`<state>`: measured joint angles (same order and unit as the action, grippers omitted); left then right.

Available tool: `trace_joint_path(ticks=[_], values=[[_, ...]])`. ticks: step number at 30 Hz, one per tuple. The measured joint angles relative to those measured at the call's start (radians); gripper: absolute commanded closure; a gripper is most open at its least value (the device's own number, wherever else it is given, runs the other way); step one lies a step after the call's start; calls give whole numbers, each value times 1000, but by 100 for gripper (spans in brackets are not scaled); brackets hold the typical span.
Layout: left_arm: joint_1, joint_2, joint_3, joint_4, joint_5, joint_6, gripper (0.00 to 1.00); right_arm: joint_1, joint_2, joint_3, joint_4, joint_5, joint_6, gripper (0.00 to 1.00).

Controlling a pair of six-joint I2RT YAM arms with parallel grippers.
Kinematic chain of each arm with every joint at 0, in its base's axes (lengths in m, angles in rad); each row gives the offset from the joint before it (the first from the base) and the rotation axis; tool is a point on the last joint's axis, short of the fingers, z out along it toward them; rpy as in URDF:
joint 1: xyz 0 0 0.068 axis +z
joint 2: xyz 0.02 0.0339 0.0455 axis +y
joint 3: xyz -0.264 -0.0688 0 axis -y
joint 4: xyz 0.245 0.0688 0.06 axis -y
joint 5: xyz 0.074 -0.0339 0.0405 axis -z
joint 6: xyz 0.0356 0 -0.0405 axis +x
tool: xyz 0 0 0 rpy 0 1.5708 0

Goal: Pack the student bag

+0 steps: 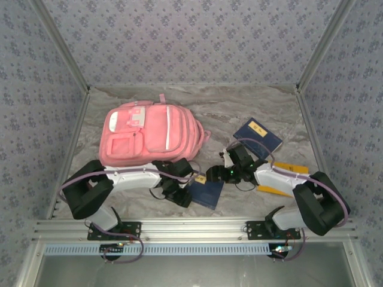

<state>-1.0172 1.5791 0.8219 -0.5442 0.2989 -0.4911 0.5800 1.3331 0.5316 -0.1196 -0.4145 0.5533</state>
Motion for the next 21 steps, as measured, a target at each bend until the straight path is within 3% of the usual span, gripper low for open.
trace_joint_path(ticks=[13,21], values=[[-6,33,40,-37,-15,11,55,41,-82,-98,61,-134,48,24],[-6,31,39,-36,-19,11,56,43,1,-106,238,-299,143,43]])
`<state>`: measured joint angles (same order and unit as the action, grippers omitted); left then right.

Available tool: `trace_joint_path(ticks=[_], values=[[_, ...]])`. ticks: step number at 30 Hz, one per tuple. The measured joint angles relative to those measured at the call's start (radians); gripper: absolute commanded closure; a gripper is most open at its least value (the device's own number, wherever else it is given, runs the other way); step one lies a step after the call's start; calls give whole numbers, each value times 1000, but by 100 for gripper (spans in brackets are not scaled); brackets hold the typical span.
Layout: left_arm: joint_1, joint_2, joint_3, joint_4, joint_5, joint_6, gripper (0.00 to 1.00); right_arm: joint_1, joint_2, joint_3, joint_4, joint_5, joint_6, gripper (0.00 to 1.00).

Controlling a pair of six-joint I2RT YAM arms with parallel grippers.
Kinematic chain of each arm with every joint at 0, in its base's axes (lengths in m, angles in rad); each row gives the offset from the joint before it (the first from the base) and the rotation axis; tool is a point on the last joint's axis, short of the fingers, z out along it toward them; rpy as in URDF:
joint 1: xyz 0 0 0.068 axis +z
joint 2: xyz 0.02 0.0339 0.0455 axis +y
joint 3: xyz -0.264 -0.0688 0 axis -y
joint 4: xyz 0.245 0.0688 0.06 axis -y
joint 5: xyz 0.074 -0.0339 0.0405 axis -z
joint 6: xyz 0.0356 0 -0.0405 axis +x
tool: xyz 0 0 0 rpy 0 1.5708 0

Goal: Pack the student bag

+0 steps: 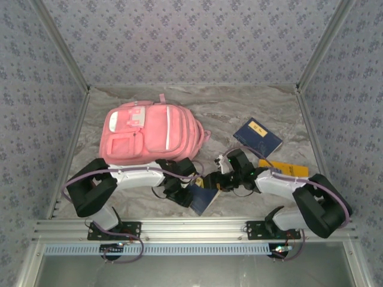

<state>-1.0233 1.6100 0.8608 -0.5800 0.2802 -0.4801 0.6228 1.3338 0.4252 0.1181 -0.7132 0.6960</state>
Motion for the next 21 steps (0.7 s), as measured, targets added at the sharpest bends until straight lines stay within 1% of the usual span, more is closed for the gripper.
trace_joint_path(ticks=[4,9,12,18,21], values=[[0,-5,-5,4,-3,0,56,2,67,10,51,-42,27,47],[-1,-25,-23,25,-5,0,56,5,119,54,10,-27,11,49],[-5,-41,-32,63,-29,0,56,5,121,72,-20,-1,-7,52],[-2,-63,-32,145,-84,8,56,17,106,86,-103,37,-39,55],[-2,-64,-32,161,-92,8,56,40,68,105,-178,71,-72,63]])
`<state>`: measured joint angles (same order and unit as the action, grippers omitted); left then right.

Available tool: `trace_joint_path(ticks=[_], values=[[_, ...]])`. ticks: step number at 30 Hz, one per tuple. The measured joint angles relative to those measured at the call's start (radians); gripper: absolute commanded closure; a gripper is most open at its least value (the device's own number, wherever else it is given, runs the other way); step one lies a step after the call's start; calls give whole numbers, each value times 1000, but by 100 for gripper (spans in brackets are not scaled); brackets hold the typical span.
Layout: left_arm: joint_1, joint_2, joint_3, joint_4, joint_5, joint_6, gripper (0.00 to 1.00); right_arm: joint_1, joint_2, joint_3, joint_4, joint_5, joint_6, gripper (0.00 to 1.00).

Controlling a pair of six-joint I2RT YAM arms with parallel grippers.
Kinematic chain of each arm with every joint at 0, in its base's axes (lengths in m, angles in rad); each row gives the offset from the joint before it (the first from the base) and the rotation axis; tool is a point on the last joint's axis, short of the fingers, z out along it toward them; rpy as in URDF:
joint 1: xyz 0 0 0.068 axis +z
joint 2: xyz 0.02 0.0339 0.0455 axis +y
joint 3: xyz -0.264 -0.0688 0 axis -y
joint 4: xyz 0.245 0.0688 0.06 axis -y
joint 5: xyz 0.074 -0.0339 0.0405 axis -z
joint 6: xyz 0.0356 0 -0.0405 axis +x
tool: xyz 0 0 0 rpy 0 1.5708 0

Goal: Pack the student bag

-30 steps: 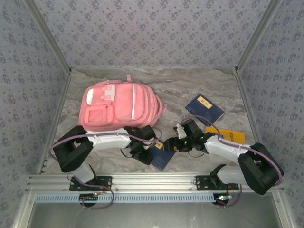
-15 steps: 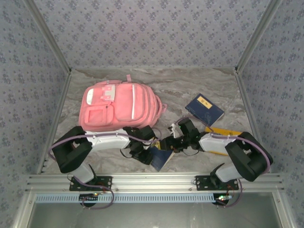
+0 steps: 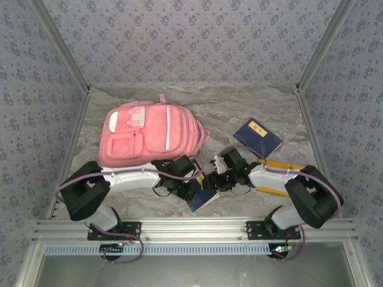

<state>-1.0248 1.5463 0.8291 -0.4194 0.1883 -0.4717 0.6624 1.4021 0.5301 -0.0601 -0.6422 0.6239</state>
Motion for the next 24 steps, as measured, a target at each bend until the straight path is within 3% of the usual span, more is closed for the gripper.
trace_joint_path(ticks=[6,18,24], values=[[3,-8,0,4,-2,-1,55,6,-89,17,-95,52,-35,77],[53,-101,-8,16,11,-20,55,7,-103,16,-81,51,0,99],[103,-147,-77,61,40,-78,53,6,-92,11,-21,33,43,100]])
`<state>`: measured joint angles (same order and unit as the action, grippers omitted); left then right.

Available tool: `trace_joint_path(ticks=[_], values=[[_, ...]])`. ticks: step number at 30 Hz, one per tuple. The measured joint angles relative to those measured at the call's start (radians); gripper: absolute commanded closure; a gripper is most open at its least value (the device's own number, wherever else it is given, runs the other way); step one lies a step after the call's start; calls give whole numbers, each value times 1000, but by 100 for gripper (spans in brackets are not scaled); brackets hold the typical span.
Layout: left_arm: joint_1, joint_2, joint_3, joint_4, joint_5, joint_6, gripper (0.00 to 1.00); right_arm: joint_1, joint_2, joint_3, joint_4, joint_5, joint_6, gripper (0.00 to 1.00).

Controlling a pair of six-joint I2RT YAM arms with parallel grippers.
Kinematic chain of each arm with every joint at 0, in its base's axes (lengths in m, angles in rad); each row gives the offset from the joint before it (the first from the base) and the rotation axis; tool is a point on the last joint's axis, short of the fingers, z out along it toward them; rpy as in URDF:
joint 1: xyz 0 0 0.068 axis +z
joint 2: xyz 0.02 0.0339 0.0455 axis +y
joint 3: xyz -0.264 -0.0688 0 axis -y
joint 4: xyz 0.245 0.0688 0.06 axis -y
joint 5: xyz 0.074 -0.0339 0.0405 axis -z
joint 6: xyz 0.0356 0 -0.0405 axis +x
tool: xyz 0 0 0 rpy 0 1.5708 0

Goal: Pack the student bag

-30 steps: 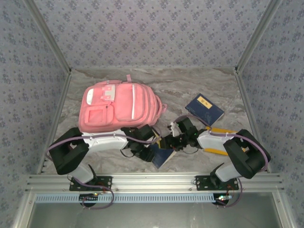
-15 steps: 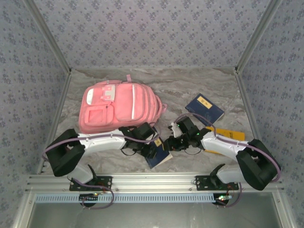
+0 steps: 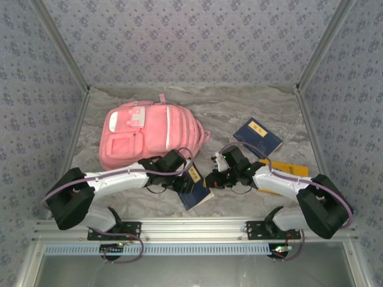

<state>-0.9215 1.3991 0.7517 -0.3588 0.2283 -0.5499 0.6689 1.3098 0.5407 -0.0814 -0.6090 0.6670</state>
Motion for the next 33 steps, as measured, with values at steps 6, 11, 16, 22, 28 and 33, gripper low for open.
trace_joint_path(ticks=[6,11,16,22,28,33], values=[[96,-128,-78,19,40,-115,42,-56,-19,-74,75,-13,79,100],[108,-154,-89,35,87,-200,34,-179,-58,-276,288,-63,274,100],[152,-104,-89,92,135,-277,32,-229,-48,-362,459,-119,417,100],[163,36,-48,147,169,-355,32,-298,-74,-416,577,-164,532,100],[163,118,-1,227,171,-415,36,-341,-112,-425,599,-166,562,100],[159,239,46,295,172,-441,37,-353,-112,-437,600,-166,558,100]])
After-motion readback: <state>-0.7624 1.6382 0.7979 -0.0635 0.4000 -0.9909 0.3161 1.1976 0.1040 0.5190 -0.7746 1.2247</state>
